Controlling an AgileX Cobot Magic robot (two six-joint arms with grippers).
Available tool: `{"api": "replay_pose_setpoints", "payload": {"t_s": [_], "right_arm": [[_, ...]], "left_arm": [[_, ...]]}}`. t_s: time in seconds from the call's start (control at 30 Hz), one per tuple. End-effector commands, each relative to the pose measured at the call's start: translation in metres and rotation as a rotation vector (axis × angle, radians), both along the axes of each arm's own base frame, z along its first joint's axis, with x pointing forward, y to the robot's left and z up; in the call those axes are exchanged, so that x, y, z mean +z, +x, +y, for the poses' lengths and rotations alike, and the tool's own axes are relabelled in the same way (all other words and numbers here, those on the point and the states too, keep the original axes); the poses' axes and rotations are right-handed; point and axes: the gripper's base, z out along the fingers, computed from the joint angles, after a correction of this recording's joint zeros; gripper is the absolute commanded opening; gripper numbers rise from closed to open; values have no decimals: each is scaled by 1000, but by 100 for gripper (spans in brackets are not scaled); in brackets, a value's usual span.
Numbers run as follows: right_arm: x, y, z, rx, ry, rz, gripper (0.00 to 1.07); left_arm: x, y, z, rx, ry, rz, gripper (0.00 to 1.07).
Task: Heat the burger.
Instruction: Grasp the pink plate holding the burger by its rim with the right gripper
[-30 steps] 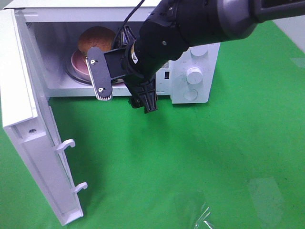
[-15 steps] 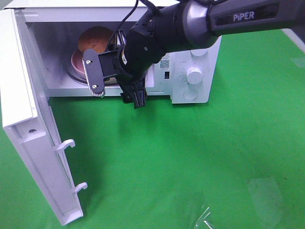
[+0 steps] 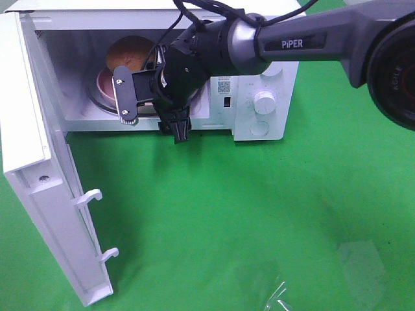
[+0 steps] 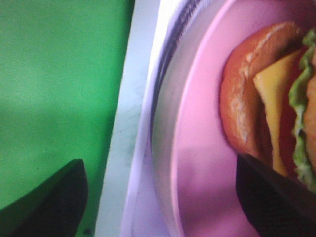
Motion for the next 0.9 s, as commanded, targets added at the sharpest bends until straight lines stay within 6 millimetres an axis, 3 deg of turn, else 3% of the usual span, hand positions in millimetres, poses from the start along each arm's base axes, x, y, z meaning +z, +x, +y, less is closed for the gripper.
{"api": "replay_pose_setpoints", "payload": {"t_s": [0.03, 0.43, 0.6, 0.63, 0.67, 0.73, 0.77, 0.83, 0.9], "right_arm": [[-3, 10, -3, -18, 11, 2, 79], [-21, 19, 0, -50, 42, 37, 74], [-30, 19, 0, -48, 31, 48, 66], [-32, 19, -1, -50, 27, 53, 58], [-32, 19, -1, -50, 27, 53, 58], [-32, 19, -1, -50, 26, 55, 38], [-32, 19, -1, -50, 26, 55, 38], [-31, 17, -2, -60, 8, 73, 11], [-30, 17, -3, -64, 3, 78, 6]], "left_arm": [[0, -2, 0, 4, -5, -31, 85], [0, -2, 0, 4, -5, -31, 85], [0, -2, 0, 4, -5, -31, 85], [0, -2, 0, 4, -5, -31, 85], [0, -2, 0, 4, -5, -31, 85], [0, -2, 0, 4, -5, -31, 85], [0, -2, 0, 4, -5, -31, 85], [0, -2, 0, 4, -5, -31, 85], [0, -2, 0, 4, -5, -31, 85]]}}
